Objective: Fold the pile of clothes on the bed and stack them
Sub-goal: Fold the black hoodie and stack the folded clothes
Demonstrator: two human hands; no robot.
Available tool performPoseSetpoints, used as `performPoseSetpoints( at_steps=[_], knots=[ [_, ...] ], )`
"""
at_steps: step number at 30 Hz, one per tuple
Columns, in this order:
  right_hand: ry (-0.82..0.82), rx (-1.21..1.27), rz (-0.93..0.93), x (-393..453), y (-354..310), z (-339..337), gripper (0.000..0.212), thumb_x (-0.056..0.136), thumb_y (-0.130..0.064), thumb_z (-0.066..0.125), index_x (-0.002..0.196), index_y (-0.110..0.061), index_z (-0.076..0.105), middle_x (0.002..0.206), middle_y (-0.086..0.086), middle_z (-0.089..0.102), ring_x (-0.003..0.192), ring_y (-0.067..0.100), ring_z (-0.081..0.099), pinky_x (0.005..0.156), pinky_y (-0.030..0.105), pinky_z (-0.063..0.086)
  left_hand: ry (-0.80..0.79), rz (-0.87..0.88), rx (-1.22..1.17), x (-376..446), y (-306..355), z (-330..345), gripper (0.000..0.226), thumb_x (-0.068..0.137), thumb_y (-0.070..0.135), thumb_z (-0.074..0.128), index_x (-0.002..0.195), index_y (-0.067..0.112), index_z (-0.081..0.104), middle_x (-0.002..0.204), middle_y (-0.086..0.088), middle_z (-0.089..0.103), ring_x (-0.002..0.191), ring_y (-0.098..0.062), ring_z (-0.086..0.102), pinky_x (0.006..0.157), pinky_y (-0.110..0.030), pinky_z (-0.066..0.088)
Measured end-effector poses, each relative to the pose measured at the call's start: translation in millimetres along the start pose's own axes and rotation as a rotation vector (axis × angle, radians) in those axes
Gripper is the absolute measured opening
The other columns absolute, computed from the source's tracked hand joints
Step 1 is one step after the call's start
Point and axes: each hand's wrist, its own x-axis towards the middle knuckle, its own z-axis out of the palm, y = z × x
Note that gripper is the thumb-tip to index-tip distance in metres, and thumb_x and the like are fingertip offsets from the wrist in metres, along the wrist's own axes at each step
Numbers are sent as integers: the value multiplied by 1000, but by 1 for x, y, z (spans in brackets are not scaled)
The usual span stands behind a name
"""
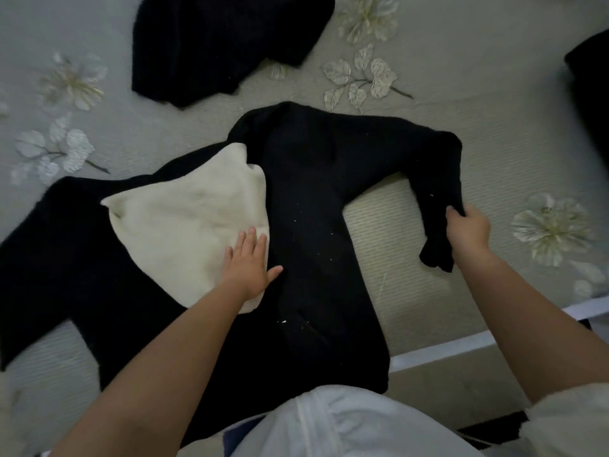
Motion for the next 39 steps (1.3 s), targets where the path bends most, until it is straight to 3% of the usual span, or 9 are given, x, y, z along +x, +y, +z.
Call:
performPoseSetpoints(
  at_steps=[4, 8, 13, 15, 19, 25, 30, 35, 39],
  knots=[
    [-80, 68, -243, -20, -65, 4, 36, 97, -13, 41, 132, -9, 49, 129, 11, 54, 119, 24, 49, 96, 20, 35, 219, -3, -294, -19, -16, -35, 57, 95, 28, 46, 142, 4, 25, 149, -12, 25, 138, -24, 21, 110, -27, 12],
    [-256, 44, -698, -96, -127, 35, 37, 93, -5, 48, 130, -4, 50, 129, 12, 55, 119, 16, 48, 86, 2, 25, 373, -81, -412, -53, -54, -51, 48, 93, 19, 51, 135, -1, 38, 140, -18, 39, 131, -30, 33, 107, -31, 20],
    [-563, -259, -1140, -203, -147, 120, 39, 92, -13, 49, 131, -15, 51, 129, 6, 58, 120, 22, 53, 104, 30, 28, 507, -225, -551, -119, -122, -48, 42, 90, 11, 55, 128, -3, 46, 130, -20, 50, 123, -33, 43, 103, -38, 31],
    [-768, -402, -1117, -239, -136, 157, 41, 94, -18, 46, 135, -20, 45, 134, 5, 54, 124, 22, 48, 105, 34, 32, 501, -329, -568, -146, -156, -35, 43, 91, 12, 53, 131, -3, 44, 132, -20, 48, 124, -32, 42, 104, -38, 31],
    [-1151, -466, -757, -284, -96, 204, 52, 95, -30, 48, 143, -23, 31, 143, 6, 42, 129, 21, 41, 104, 23, 30, 421, -456, -669, -185, -217, 3, 44, 92, 10, 50, 132, -4, 41, 136, -21, 45, 127, -32, 40, 104, -35, 29],
    [-675, -243, -575, -287, -50, 211, 26, 92, -12, 52, 115, -4, 62, 117, 11, 63, 105, 18, 57, 80, 6, 32, 377, -315, -858, -177, -228, 30, 50, 86, 18, 62, 130, 0, 45, 129, -18, 51, 120, -29, 48, 94, -27, 36],
    [-427, -510, -698, -267, -47, 195, 34, 88, -3, 54, 121, 1, 56, 124, 18, 57, 117, 32, 50, 98, 31, 35, 356, -257, -696, -135, -196, 37, 84, 84, 38, 61, 146, 13, 11, 148, -11, 22, 135, -25, 25, 109, -33, 26],
    [-210, -1029, -1009, -251, -80, 210, 59, 86, -16, 58, 140, -9, 35, 148, 14, 30, 137, 29, 24, 109, 42, 22, 474, -359, -660, -112, -218, 30, 32, 95, 19, 43, 123, 6, 52, 121, -14, 55, 114, -29, 46, 92, -35, 35],
    [-87, -1148, -942, -235, -105, 231, 37, 89, -14, 48, 127, -11, 50, 129, 12, 51, 125, 28, 39, 112, 46, 9, 525, -201, -1214, -111, -255, 7, 17, 94, 5, 43, 94, 2, 60, 95, -12, 60, 89, -21, 52, 69, -24, 36]
  ],
)
